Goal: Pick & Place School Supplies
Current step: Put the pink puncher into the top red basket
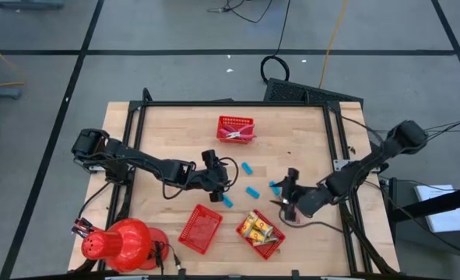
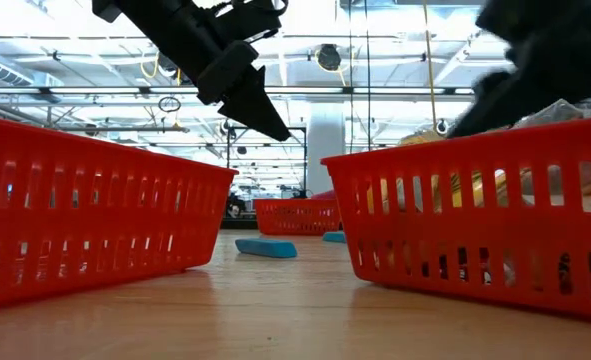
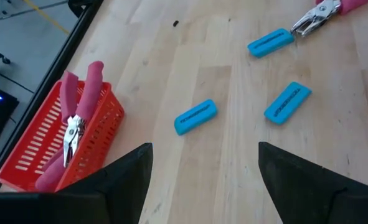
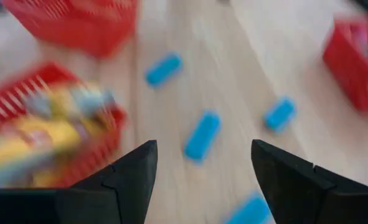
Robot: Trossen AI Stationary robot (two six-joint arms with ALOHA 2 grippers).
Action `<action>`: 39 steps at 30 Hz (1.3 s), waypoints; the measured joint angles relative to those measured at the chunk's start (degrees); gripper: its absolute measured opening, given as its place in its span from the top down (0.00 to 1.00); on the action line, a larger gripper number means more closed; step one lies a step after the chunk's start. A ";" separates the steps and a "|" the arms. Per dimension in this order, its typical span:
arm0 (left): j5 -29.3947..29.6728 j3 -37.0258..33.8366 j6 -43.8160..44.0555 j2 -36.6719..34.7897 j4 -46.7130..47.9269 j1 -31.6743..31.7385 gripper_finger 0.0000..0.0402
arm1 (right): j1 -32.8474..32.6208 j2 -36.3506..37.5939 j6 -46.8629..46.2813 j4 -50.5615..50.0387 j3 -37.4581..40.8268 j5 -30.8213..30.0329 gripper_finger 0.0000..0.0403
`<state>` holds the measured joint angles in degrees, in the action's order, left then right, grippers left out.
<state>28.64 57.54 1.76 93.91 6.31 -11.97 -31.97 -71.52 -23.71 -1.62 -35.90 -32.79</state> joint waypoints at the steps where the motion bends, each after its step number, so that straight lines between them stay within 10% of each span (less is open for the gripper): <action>1: 0.00 0.00 0.07 0.00 0.00 0.00 0.27 | -0.01 0.57 -2.70 -3.72 0.00 0.58 0.38; 13: 0.00 0.00 0.66 0.00 1.27 0.00 0.27 | -0.01 1.44 -21.54 -27.86 0.02 16.88 0.38; 28: -0.01 0.00 1.33 0.00 1.69 0.00 0.27 | -4.71 -8.22 -28.29 -24.77 -0.13 22.40 0.40; 39: 0.02 0.00 1.57 0.00 1.79 0.00 0.27 | -6.72 -13.77 -32.64 -24.12 -0.11 15.22 0.91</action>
<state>28.66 57.54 3.33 93.91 8.09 -11.97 -38.70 -85.29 -56.35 -25.75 -36.01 -17.57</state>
